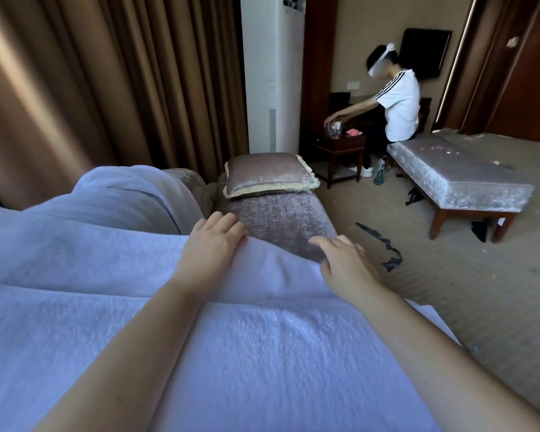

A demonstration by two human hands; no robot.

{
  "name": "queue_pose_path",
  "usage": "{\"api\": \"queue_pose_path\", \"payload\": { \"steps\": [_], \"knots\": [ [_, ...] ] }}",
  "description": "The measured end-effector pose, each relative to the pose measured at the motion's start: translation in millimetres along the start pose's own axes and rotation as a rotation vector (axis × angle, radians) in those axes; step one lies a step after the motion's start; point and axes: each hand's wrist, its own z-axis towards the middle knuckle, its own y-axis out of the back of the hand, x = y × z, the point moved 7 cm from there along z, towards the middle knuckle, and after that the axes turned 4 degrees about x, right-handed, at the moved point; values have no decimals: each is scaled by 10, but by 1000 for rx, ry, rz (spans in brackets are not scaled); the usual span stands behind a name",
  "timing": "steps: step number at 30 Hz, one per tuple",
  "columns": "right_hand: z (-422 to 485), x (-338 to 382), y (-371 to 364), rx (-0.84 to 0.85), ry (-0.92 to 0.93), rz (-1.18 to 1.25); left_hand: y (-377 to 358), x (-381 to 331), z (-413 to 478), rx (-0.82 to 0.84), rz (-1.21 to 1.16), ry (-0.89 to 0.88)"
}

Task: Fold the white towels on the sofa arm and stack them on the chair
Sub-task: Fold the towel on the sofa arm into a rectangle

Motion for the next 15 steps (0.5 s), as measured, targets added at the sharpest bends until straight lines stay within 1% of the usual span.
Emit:
{"api": "queue_pose_path", "payload": {
  "steps": [3,6,8,9,11,13,15],
  "knots": [
    [22,-55,-141,105,-9,73,229,-62,-22,-170,-8,1],
    [15,-23,-135,100,26,82,341,-78,-38,-230,-23,21],
    [2,14,-49,25,47,-2,350,-70,-43,-249,-35,34],
    [-8,11,19,-39,21,-60,339,-57,-42,-245,-43,45],
    [-40,-55,133,-129,-101,-139,290,-30,-35,-212,-63,74],
    [-93,-116,223,-160,-211,-163,271,-12,-35,-170,-78,111],
    [-178,-139,364,-233,-204,-193,321,-3,-69,-132,-85,110]
  ]
}}
